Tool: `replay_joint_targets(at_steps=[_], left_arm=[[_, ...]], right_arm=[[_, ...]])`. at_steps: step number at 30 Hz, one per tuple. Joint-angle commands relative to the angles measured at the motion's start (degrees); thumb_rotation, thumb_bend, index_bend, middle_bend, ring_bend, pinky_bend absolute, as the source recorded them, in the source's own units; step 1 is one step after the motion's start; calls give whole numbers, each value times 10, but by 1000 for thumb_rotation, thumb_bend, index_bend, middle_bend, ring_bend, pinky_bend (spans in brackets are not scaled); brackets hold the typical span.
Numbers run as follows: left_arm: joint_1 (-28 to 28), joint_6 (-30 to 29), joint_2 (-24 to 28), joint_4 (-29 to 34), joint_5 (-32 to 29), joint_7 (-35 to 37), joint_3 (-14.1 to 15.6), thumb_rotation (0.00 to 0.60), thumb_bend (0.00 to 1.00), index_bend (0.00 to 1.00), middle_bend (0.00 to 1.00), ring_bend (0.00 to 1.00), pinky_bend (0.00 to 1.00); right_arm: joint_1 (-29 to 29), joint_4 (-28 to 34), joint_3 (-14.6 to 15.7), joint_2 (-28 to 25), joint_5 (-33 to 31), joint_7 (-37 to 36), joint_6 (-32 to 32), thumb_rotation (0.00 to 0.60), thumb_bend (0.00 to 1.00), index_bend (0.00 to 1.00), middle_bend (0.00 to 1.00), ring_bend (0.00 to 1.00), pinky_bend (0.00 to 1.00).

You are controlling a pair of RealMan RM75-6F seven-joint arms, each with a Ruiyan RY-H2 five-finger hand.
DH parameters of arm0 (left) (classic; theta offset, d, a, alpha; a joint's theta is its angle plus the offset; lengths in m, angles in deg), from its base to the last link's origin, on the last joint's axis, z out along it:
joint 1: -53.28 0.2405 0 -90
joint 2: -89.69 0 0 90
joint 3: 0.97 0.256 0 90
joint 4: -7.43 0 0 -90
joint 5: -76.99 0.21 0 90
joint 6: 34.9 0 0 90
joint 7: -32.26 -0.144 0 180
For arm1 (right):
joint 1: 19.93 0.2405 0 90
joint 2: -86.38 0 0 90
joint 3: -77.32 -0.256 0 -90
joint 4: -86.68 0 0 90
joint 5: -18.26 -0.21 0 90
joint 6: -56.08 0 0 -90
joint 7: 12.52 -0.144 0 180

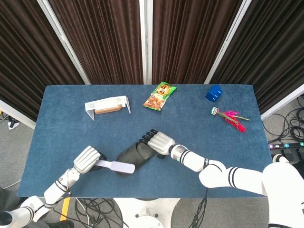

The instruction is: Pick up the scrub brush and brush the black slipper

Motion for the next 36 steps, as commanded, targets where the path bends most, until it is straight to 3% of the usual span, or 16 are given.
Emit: replay_joint_targets(at_steps=[1, 5, 8, 16, 21, 28, 36], left_arm=[[-4, 6, -2, 1, -2, 3, 0, 600, 670, 1000, 1000, 1000, 1000], [-10, 14, -5, 6, -2, 0, 0, 600, 670, 1000, 1000, 1000, 1000], [-13, 17, -5, 11, -6, -2, -2, 600, 670, 1000, 1000, 1000, 1000], [-24, 38, -13, 13, -15, -12, -7, 600, 670, 1000, 1000, 1000, 1000], [-26, 65, -33, -10, -34, -11, -13, 600, 671, 1000, 1000, 1000, 1000], [-29, 94, -63, -49, -56, -24, -25, 600, 670, 1000, 1000, 1000, 1000], [-37, 91, -94, -73, -98, -22, -72, 600, 670, 1000, 1000, 1000, 1000]], right_arm=[[16, -13, 18, 10, -42, 16, 6, 600, 207, 0, 49, 0, 0], [32, -33, 33, 21, -70, 26, 11, 600, 32, 0, 11, 0, 0], [41, -48, 38, 32, -83, 25, 12, 600, 18, 0, 5, 0, 0], [59, -85, 48, 57, -99, 21, 11, 600, 140, 8, 75, 0, 0], [59, -97, 49, 71, -83, 17, 31, 600, 265, 178, 215, 75, 52], [57, -101, 50, 72, -68, 2, 32, 600, 283, 228, 248, 103, 126], [56, -101, 56, 71, -65, -1, 33, 600, 282, 228, 251, 103, 137]])
